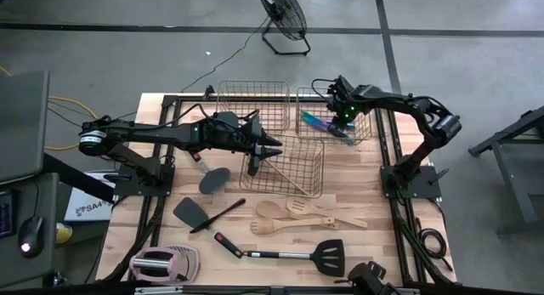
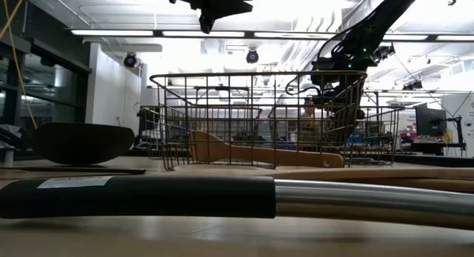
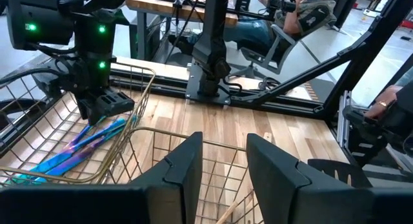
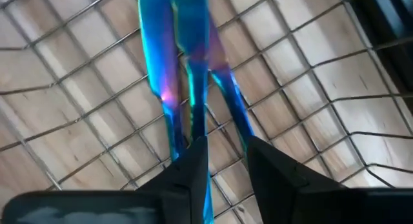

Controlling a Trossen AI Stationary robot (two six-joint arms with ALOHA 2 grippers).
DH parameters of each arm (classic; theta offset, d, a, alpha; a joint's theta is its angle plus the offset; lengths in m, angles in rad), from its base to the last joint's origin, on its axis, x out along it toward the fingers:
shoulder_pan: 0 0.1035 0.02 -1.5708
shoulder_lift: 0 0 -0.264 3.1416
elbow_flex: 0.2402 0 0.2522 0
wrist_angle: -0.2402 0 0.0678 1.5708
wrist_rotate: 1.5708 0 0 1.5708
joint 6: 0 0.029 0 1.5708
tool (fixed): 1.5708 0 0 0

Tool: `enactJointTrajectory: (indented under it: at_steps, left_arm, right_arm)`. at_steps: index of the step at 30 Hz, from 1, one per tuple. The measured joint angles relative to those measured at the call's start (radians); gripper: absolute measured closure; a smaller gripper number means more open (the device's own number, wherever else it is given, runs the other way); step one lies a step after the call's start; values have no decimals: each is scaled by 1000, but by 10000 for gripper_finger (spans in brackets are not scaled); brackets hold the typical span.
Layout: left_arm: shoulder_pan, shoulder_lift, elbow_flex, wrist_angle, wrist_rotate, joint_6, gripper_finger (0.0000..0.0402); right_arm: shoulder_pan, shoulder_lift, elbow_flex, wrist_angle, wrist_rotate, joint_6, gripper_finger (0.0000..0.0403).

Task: Pick & Place Kitchen Items
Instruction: Put the black table knife into the top right wire basket

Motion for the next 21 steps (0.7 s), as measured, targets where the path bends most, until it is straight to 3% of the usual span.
enactJointTrajectory:
  at_steps: [14, 21]
  left_arm:
    - [0, -3, 0, -88, -20, 8, 281]
    - [0, -23, -1, -210, -36, 27, 281]
  right_arm:
    - [-15, -186, 0, 5, -59, 33, 309]
    - [-15, -319, 0, 6, -156, 48, 309]
